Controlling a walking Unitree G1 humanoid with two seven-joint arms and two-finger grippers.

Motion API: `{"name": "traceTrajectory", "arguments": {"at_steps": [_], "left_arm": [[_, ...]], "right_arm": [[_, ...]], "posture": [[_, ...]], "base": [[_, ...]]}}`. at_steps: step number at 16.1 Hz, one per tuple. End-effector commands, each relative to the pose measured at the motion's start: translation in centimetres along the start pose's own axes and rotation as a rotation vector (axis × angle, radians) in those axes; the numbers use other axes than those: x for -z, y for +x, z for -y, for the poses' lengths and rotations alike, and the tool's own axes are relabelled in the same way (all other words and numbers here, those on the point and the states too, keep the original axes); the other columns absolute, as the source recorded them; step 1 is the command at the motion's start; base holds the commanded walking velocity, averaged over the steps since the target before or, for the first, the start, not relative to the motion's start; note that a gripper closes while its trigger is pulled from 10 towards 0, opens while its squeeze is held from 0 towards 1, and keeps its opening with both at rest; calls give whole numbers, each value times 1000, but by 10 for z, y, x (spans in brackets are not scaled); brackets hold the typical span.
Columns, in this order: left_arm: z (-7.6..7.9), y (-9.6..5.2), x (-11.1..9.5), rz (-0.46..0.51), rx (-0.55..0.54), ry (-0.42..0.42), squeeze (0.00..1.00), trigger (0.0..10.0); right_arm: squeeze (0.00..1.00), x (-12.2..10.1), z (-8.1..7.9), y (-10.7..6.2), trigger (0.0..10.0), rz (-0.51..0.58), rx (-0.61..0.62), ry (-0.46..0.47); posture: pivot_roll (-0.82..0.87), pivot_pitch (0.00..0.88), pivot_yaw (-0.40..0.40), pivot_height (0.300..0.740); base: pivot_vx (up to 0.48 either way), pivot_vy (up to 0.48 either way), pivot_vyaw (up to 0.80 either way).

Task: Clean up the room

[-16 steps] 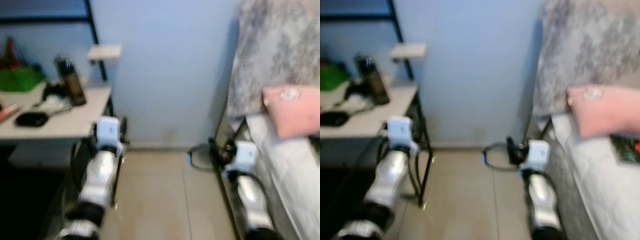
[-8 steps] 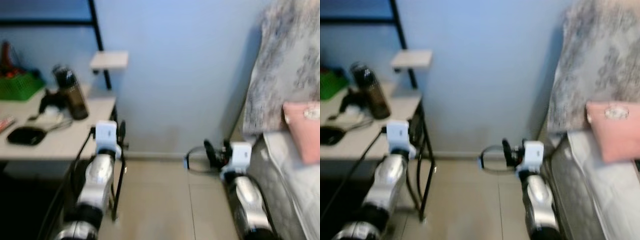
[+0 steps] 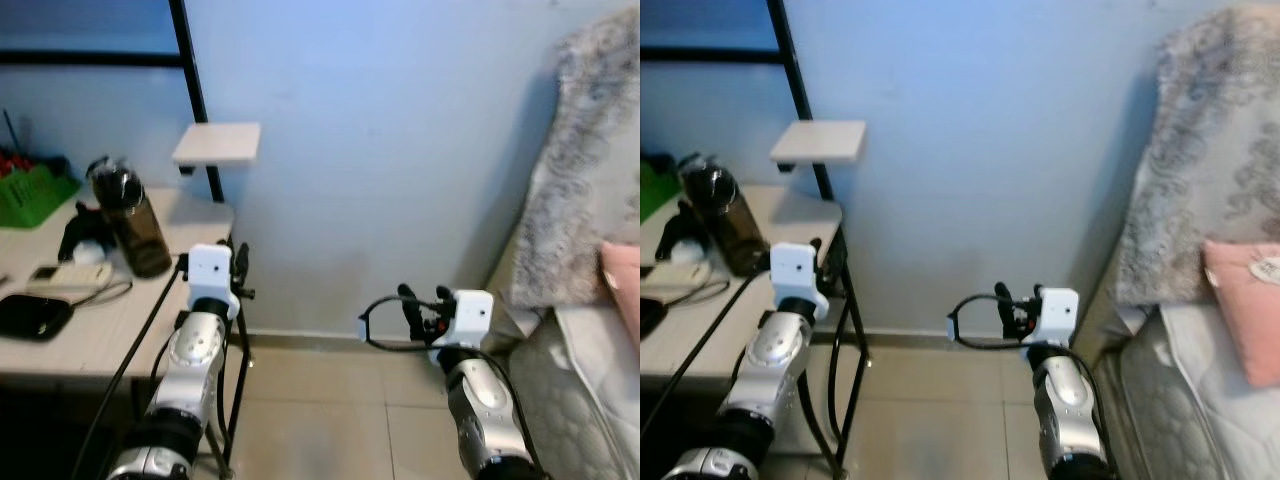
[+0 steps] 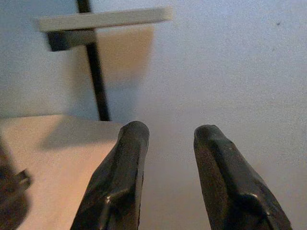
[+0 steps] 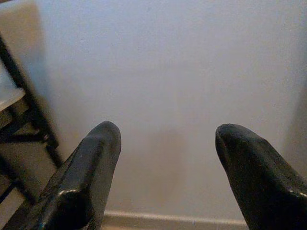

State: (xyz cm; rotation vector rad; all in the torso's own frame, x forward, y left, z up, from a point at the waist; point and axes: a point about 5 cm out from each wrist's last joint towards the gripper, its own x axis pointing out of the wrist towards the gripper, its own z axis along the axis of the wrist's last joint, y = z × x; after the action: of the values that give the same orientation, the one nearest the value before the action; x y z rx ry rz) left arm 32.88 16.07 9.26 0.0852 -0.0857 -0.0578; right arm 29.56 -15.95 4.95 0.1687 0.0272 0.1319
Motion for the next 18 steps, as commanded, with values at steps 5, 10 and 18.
{"name": "traceTrajectory", "arguments": {"at_steps": [5,10,18], "left_arm": [[1,-4,2,-8,4,16,0,10000],[14,-47,-4,46,106,-28,0,10000],[12,-53,-5,30,52,-65,0,10000]], "right_arm": [[0,-1,10,-11,10000,-2,28,-4],[0,2,26,-61,10000,-6,43,-70],[0,0,36,-67,10000,-15,74,-64]], "posture": [[128,0,36,740],[126,0,23,740],[143,0,7,740]], "base": [[384,0,0],[0,0,0],[0,0,0]]}}
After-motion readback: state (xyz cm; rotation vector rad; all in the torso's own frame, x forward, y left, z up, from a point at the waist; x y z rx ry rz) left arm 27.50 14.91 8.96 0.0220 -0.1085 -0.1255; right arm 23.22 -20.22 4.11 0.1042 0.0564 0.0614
